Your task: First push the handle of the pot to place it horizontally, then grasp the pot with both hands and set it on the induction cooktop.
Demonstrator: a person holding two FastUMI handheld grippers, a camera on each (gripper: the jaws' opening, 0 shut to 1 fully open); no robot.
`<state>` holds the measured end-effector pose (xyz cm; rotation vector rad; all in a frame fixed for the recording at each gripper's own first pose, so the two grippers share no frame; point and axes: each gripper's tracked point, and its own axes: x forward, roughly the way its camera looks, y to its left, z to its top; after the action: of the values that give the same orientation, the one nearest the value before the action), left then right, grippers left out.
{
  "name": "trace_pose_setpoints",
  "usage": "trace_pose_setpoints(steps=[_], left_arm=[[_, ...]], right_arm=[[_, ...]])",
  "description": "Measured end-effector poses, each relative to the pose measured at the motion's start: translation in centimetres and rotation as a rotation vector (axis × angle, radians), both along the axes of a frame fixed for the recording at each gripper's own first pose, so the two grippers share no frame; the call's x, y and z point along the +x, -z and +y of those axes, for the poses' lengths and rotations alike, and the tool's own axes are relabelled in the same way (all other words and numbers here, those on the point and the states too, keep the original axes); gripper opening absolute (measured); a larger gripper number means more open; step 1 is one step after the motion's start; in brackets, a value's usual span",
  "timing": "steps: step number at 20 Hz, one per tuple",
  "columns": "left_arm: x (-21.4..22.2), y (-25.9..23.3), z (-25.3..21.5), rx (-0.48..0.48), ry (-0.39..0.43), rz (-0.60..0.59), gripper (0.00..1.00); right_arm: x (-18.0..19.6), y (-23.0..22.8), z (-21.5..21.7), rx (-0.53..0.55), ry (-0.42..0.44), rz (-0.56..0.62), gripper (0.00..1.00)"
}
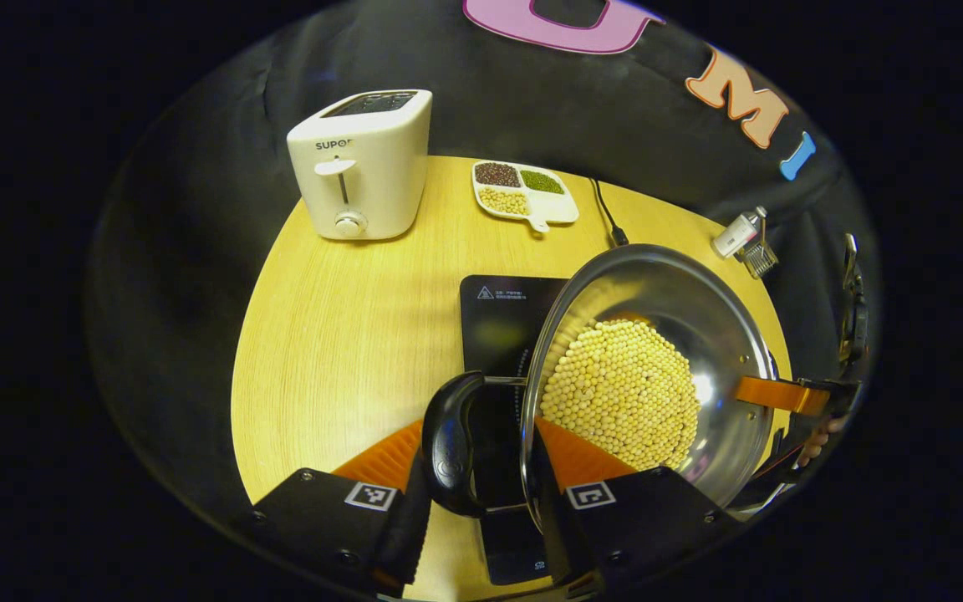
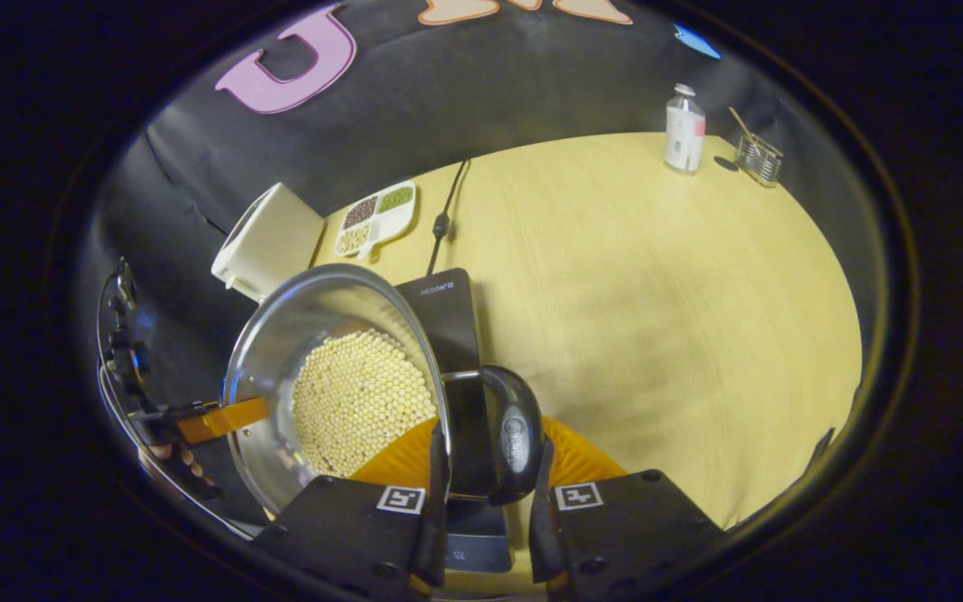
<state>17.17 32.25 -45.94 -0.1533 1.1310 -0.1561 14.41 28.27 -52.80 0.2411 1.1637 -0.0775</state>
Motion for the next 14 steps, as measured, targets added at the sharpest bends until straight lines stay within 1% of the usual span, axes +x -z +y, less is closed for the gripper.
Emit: trace_pose_setpoints(steps=[2, 3, 4, 5, 6, 7, 9, 10, 11, 12, 13, 14], left_arm=[[0.1, 0.1, 0.7, 0.043, -0.008, -0.027, 0.68], [0.4, 0.0, 1.0, 0.062, -0.010, -0.048, 0.80], [0.3, 0.0, 1.2, 0.076, -0.014, -0.064, 0.86], [0.3, -0.1, 1.5, 0.090, -0.027, -0.074, 0.93], [0.1, -0.2, 1.7, 0.097, -0.042, -0.080, 0.96], [-0.1, -0.4, 1.8, 0.096, -0.056, -0.084, 1.00], [-0.3, -1.0, 1.9, 0.100, -0.086, -0.101, 1.00], [-0.3, -1.5, 2.0, 0.103, -0.095, -0.128, 1.00], [-0.1, -2.3, 1.8, 0.101, -0.096, -0.165, 1.00], [0.0, -3.2, 1.5, 0.096, -0.097, -0.204, 0.99], [0.1, -4.0, 1.0, 0.089, -0.096, -0.237, 0.98], [0.0, -4.7, 0.2, 0.079, -0.094, -0.262, 0.98]], right_arm=[[-0.3, 0.4, -0.3, -0.017, 0.008, 0.005, 0.46], [-0.4, -0.2, -0.4, -0.014, 0.023, -0.008, 0.51], [-0.1, -0.6, -0.4, -0.001, 0.034, -0.023, 0.53], [0.4, -1.0, -0.3, 0.011, 0.042, -0.044, 0.62], [0.7, -1.3, -0.2, 0.023, 0.050, -0.062, 0.65], [0.8, -1.9, -0.4, 0.029, 0.059, -0.076, 0.79], [0.8, -2.9, -1.2, 0.019, 0.068, -0.098, 0.94], [0.7, -3.2, -1.2, 0.019, 0.067, -0.115, 1.00], [0.8, -3.8, -1.4, 0.021, 0.064, -0.136, 1.00], [0.9, -4.6, -1.5, 0.022, 0.065, -0.168, 0.94], [1.2, -5.4, -1.5, 0.030, 0.069, -0.200, 0.94], [1.2, -6.2, -1.5, 0.044, 0.068, -0.219, 1.00]])
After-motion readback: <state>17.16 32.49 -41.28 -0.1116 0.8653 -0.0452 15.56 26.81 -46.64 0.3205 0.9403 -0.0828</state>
